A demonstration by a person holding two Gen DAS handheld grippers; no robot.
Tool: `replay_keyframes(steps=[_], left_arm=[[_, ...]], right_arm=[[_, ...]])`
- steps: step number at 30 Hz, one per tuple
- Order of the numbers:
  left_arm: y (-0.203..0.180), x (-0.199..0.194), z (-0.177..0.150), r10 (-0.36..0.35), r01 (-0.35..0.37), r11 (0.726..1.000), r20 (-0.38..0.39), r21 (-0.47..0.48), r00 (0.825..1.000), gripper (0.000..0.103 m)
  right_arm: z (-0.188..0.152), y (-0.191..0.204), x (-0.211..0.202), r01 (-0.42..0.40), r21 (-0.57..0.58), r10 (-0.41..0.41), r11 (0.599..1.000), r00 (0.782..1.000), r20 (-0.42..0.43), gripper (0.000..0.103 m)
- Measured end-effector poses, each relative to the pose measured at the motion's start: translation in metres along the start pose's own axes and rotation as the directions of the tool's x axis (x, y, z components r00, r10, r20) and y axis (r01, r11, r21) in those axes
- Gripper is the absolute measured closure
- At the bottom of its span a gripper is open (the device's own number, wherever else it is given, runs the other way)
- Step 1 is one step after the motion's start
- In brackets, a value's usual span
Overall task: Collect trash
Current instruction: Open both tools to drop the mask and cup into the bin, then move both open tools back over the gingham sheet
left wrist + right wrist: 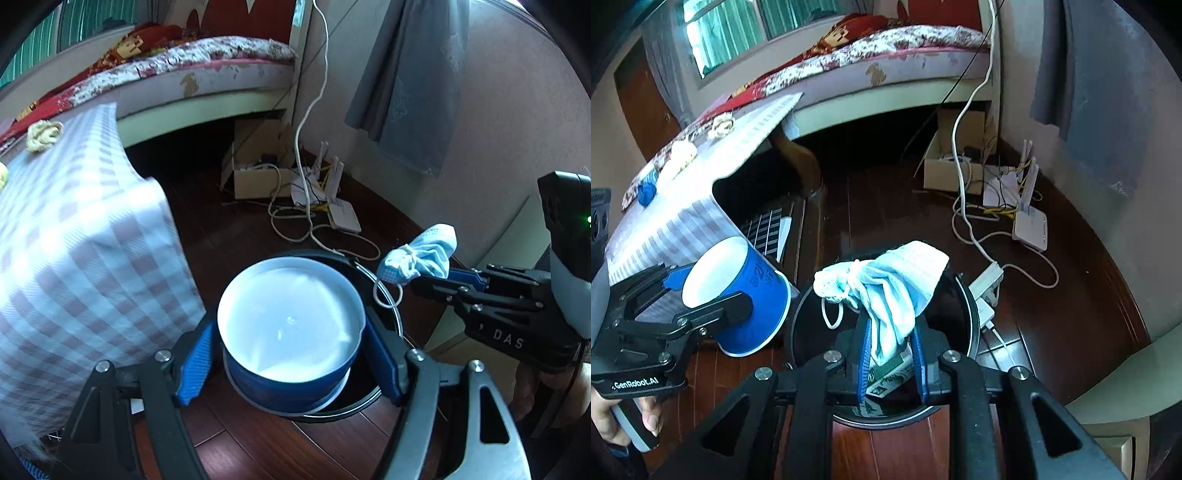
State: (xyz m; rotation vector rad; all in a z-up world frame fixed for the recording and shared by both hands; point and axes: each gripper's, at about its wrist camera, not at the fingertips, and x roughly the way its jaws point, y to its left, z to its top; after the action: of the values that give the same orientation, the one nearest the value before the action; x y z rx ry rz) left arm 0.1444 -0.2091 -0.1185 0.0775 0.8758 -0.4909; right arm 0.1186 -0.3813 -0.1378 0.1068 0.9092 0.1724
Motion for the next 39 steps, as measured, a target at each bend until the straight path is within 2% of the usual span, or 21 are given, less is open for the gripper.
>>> replay_keyframes(steps=[5, 9, 12, 13, 15, 21, 25, 32, 39], left_arm=[[0.005, 0.023, -0.001, -0.061, 0.058, 0.997, -0.059, -0.048, 0.996, 0.029], [0.007, 0.03, -0.002, -0.074, 0.069, 0.996, -0.076, -0.055, 0.994, 0.029], [0.01, 0.036, -0.005, -0.12, 0.112, 0.99, -0.093, -0.081, 0.988, 0.027], [0.011, 0.039, -0.007, -0.111, 0.102, 0.99, -0.1, -0.096, 0.989, 0.016], [0.02, 0.041, -0.011, -0.12, 0.106, 0.984, -0.098, -0.141, 0.988, 0.002], [0.037, 0.035, -0.024, -0.046, 0.027, 0.98, -0.093, -0.197, 0.995, 0.001], [0.049, 0.023, -0.031, 0.028, -0.046, 0.975, -0.088, -0.219, 0.996, 0.001], [0.061, 0.006, -0.046, 0.119, -0.132, 0.967, -0.073, -0.22, 0.99, 0.001], [0.074, -0.014, -0.049, 0.155, -0.162, 0.96, -0.047, -0.227, 0.987, 0.001]], right_arm=[[-0.001, -0.001, 0.018, -0.015, -0.033, 0.013, 0.999, 0.998, -0.059, 0.082], [-0.004, -0.002, 0.031, -0.026, -0.043, 0.021, 0.999, 0.995, -0.102, 0.082], [-0.006, 0.0, 0.037, -0.027, -0.062, 0.02, 0.998, 0.992, -0.124, 0.08], [-0.006, 0.001, 0.041, -0.029, -0.07, 0.019, 0.997, 0.991, -0.133, 0.063], [-0.01, -0.003, 0.05, 0.05, -0.075, -0.061, 0.996, 0.986, -0.153, 0.028], [-0.011, -0.011, 0.055, 0.072, -0.048, -0.079, 0.996, 0.982, -0.171, 0.026], [-0.009, -0.011, 0.052, 0.09, -0.031, -0.093, 0.996, 0.982, -0.167, 0.005], [-0.007, 0.001, 0.047, 0.103, -0.037, -0.108, 0.994, 0.982, -0.155, 0.001], [-0.005, 0.022, 0.04, 0.098, -0.062, -0.106, 0.993, 0.984, -0.143, 0.001]])
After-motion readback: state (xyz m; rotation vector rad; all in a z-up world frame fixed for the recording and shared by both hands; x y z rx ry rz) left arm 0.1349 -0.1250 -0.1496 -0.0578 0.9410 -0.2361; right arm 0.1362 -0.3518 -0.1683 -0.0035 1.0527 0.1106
